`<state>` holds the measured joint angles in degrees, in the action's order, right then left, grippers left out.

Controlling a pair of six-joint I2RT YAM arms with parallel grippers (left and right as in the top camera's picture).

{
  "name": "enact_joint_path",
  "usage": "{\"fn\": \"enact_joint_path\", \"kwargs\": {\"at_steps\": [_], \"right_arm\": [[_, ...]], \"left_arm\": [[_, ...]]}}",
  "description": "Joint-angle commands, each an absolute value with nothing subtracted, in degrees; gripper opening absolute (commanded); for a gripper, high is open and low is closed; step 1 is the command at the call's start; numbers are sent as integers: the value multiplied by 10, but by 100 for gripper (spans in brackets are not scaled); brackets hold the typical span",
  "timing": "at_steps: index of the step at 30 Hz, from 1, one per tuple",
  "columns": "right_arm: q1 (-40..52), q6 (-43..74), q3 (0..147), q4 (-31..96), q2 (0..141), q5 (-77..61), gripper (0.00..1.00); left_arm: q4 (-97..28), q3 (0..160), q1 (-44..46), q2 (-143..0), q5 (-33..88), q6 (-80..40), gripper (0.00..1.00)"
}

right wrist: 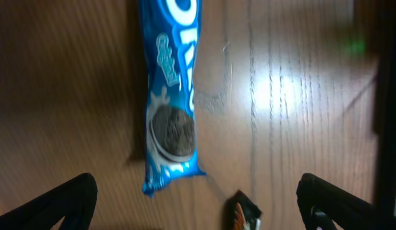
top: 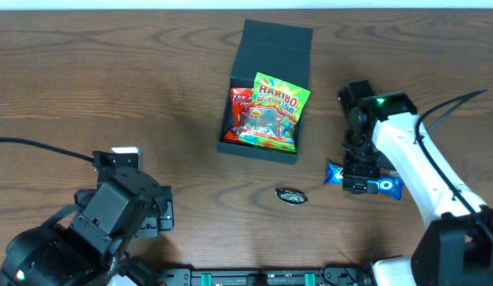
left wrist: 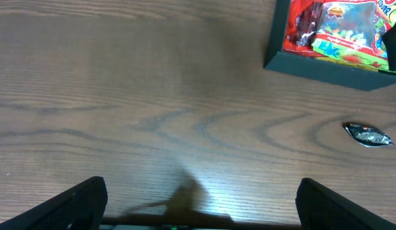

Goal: Pack container
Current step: 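Move the right gripper down to the blue Oreo pack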

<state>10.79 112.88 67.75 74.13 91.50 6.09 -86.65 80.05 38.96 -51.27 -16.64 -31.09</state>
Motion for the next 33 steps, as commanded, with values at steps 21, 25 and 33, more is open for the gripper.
{"fn": "enact_joint_path", "kwargs": {"at_steps": [21, 25, 33], "right_arm": [[34, 1036, 517, 525, 916, 67, 99], [34, 1032, 508, 508, 917, 78, 99], [34, 1025, 508, 497, 919, 90, 99]], "left_arm": [[-867, 799, 390, -514, -165, -309, 95], [-867, 799, 390, -514, -165, -309, 95], [-866, 799, 390, -514, -164, -318, 95]]}}
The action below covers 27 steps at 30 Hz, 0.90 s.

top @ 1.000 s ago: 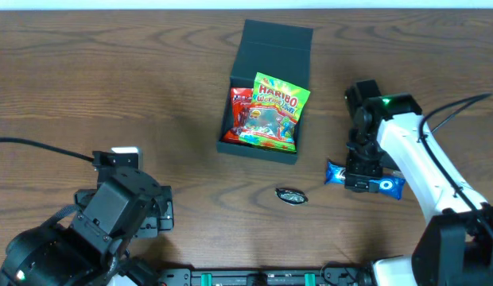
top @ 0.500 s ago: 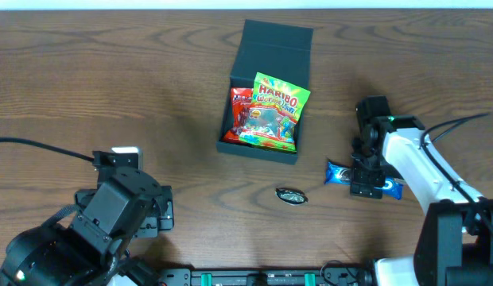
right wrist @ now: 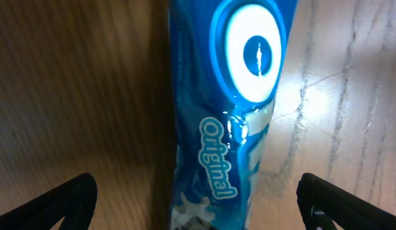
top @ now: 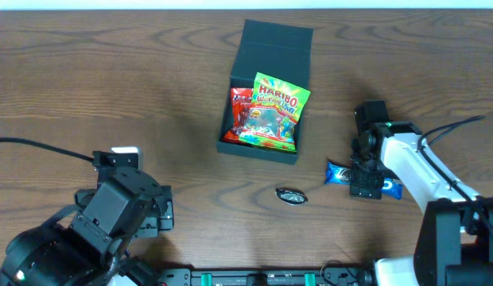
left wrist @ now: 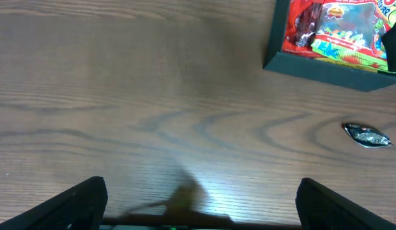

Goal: Pack container
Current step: 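Move the right gripper down to the blue Oreo pack, then grasp the blue Oreo pack with the right gripper and lift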

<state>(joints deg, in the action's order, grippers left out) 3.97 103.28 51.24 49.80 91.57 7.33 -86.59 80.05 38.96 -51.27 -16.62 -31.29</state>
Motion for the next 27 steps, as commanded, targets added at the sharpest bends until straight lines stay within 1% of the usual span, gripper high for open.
{"fn": "enact_joint_path", "kwargs": {"at_steps": [1, 7, 16, 18, 19, 21, 24, 27], "right_arm": [[34, 1025, 508, 497, 919, 90, 99], [34, 1015, 507, 495, 933, 102, 98], [34, 1015, 507, 488, 952, 95, 99], [34, 1015, 507, 487, 952, 95, 93], [34, 1015, 507, 486, 952, 96, 86], [34, 1015, 507, 486, 953, 96, 70], [34, 1015, 507, 486, 953, 95, 54], [34, 1015, 507, 488, 953, 94, 47]], "left_arm": [[-866, 799, 390, -514, -165, -318, 95], [-866, 799, 390, -514, -165, -318, 95], [-867, 799, 390, -514, -165, -318, 95], [-867, 799, 390, -514, -165, -318, 95], [-867, 799, 390, -514, -165, -318, 95], [-867, 799, 390, -514, -165, -318, 95], [-867, 799, 390, -514, -165, -318, 95], [-867, 799, 390, -514, -165, -318, 95]]}}
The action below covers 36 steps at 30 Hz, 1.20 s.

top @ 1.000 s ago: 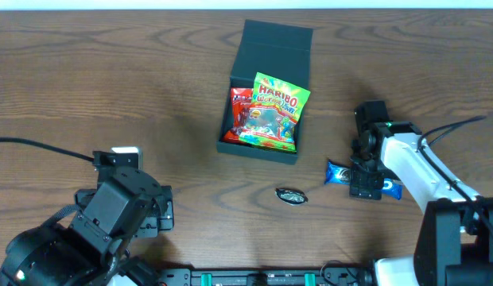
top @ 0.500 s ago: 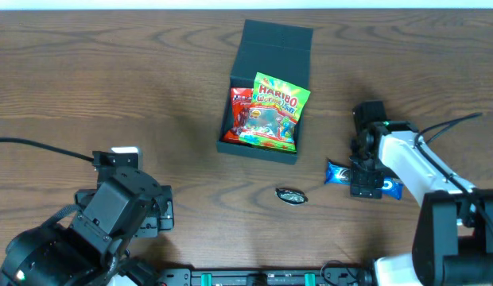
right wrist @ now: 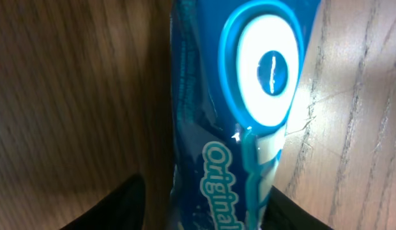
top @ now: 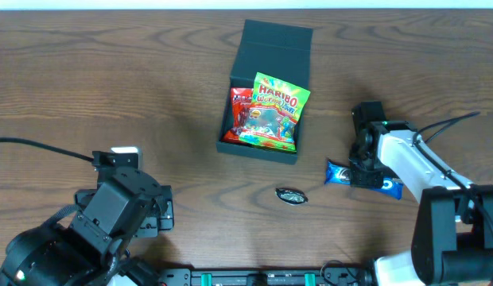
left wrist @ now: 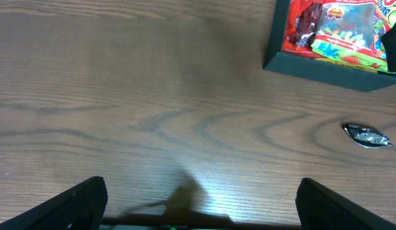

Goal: Pack container
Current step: 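Grasp the blue Oreo pack with the right gripper and lift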

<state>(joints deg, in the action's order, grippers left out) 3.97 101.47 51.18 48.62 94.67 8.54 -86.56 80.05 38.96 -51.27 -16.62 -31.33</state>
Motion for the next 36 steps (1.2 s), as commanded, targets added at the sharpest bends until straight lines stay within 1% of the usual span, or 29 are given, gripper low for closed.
{"fn": "enact_joint_path", "kwargs": {"at_steps": [1, 3, 4, 8, 9, 12, 19, 20, 23, 29, 33, 36], "right_arm": [[34, 1015, 507, 489, 953, 94, 43], [34, 1015, 507, 489, 953, 94, 39], [34, 1015, 507, 489, 953, 94, 35], [34, 1015, 507, 492, 953, 94, 26], [34, 1015, 507, 493, 953, 94, 22], [34, 1015, 507, 493, 953, 90, 19], [34, 1013, 507, 493, 953, 71, 15], [34, 1000, 507, 490, 953, 69, 9], [34, 936, 518, 486, 953, 57, 1], [34, 849, 581, 523, 951, 57, 1], [36, 787, 681, 623, 943, 57, 1], [53, 706, 763, 685, 939, 46, 1]], "left_arm": [[-867, 799, 390, -514, -165, -318, 95], [-867, 799, 390, -514, -165, -318, 95], [-867, 799, 390, -514, -165, -318, 95], [-867, 799, 390, -514, -165, -318, 95], [-867, 799, 390, -514, -165, -318, 95], [-867, 799, 390, -514, -165, -318, 95], [-867, 799, 390, -514, -165, -317, 95], [-867, 799, 390, -514, -165, -318, 95], [-866, 799, 390, -514, -166, -317, 95], [-863, 799, 390, -514, -169, -317, 95], [-863, 799, 390, -514, -169, -317, 95], [-863, 799, 390, -514, -169, -317, 95]]}}
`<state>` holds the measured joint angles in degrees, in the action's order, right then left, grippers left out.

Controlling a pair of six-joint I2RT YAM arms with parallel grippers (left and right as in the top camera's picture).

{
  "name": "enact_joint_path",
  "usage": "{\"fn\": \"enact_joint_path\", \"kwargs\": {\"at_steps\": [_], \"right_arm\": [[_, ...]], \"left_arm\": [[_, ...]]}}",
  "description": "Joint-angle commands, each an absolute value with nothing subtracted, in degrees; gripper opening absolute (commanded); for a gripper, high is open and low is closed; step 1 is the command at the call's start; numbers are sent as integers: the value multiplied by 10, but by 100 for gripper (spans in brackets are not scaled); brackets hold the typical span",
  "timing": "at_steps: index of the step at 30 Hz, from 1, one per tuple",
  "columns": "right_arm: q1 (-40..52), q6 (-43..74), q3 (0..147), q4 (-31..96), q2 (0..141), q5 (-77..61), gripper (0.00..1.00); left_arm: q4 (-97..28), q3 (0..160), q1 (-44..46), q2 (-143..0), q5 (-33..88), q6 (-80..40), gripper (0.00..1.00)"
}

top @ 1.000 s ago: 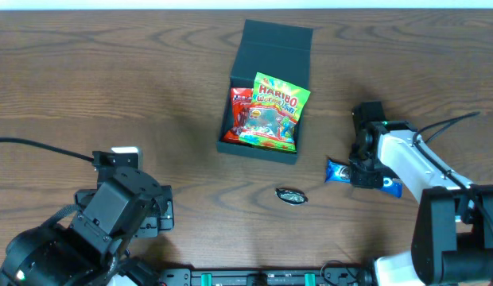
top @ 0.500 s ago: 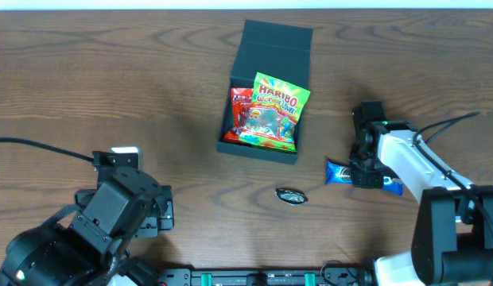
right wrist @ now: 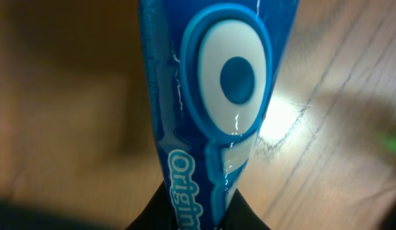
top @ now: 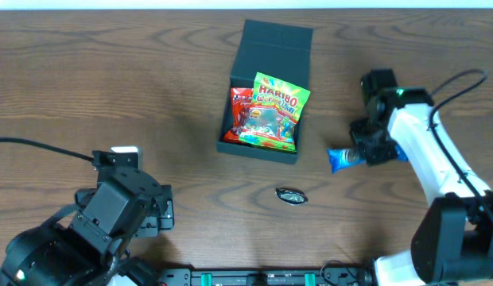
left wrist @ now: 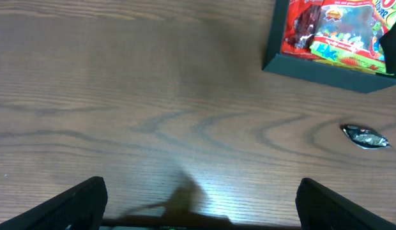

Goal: Pack container
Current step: 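Grasp the blue Oreo pack with the right gripper and lift, then carry the Oreo pack into the box's left side and release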

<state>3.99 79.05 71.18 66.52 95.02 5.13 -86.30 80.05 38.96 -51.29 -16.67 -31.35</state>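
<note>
A dark open box (top: 266, 56) stands at the table's back middle with a Haribo bag (top: 270, 111) and a red packet (top: 238, 111) inside; the box also shows in the left wrist view (left wrist: 326, 67). My right gripper (top: 372, 147) is shut on a blue Oreo pack (top: 346, 158), held off the table to the right of the box. The pack fills the right wrist view (right wrist: 211, 108), pinched between the fingers at the bottom. A small dark foil sweet (top: 292, 195) lies in front of the box. My left gripper (left wrist: 198, 214) is open, low over bare wood at the front left.
The wooden table (top: 111, 87) stretches left of the box. The left arm's body (top: 95, 226) sits at the front left with a black cable (top: 32, 147) running off to the left edge. The foil sweet (left wrist: 365, 136) lies on the wood ahead of the left gripper.
My right gripper, then down around the Oreo pack on the table with fingers closing, now holds the pack lifted and has moved back, toward the box's right side. The left arm is unchanged.
My right gripper hung open above the Oreo pack lying right of the foil sweet. It then stood lower over the pack, then down at it with fingers close on both sides. Now the pack is gripped and raised. The left gripper stayed open and still throughout.
</note>
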Motion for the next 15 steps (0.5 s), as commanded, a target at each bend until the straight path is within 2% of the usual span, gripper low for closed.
{"fn": "enact_joint_path", "kwargs": {"at_steps": [1, 6, 12, 15], "right_arm": [[63, 657, 789, 695, 939, 33, 1], [137, 451, 874, 705, 939, -75, 2], [259, 391, 945, 697, 939, -80, 2], [291, 367, 974, 681, 944, -80, 2]], "left_arm": [[-863, 799, 390, -514, -169, -317, 95], [-863, 799, 390, -514, -169, -317, 95], [-863, 799, 390, -514, -169, -317, 95], [-863, 799, 390, -514, -169, -317, 95]]}}
